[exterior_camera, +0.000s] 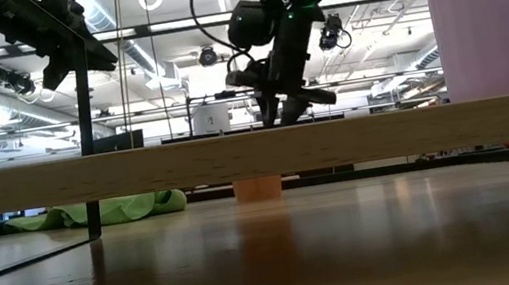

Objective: Stack small to large cups/mugs on shelf
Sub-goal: Put the orange cup on the shelf

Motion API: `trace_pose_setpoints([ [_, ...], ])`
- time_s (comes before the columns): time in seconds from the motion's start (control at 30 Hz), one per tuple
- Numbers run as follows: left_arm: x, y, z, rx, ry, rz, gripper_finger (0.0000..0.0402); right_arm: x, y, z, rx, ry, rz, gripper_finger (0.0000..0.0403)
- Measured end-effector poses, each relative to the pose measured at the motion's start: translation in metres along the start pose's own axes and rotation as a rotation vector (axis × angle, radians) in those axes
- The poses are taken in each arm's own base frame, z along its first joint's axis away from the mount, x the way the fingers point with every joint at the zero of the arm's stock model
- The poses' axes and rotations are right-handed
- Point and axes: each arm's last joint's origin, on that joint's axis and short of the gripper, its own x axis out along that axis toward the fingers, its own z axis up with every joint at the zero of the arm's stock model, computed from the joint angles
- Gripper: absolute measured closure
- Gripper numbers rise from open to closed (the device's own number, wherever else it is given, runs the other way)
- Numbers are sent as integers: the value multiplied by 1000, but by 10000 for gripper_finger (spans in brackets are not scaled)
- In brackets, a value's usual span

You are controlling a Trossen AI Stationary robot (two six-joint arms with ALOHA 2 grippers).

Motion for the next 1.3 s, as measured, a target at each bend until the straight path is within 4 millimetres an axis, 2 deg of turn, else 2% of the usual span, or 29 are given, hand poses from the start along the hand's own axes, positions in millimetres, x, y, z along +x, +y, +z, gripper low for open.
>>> trace_pose_setpoints([
  [0.27, 3, 1, -1, -1, 22, 8, 317, 15, -1, -2, 14, 24, -27, 291],
  [0.6, 17, 4, -2, -14, 77, 30, 323, 15, -2, 0, 18, 2, -35, 297],
  [0.77, 26, 6, -3, -25, 112, 44, 325, 16, -3, 2, 23, -7, -41, 321],
  [1.0, 35, 8, -4, -33, 151, 59, 320, 16, -3, 3, 22, -10, -41, 386],
  [1.3, 38, 6, -5, -26, 163, 50, 330, 10, -2, 4, 21, -7, -42, 387],
])
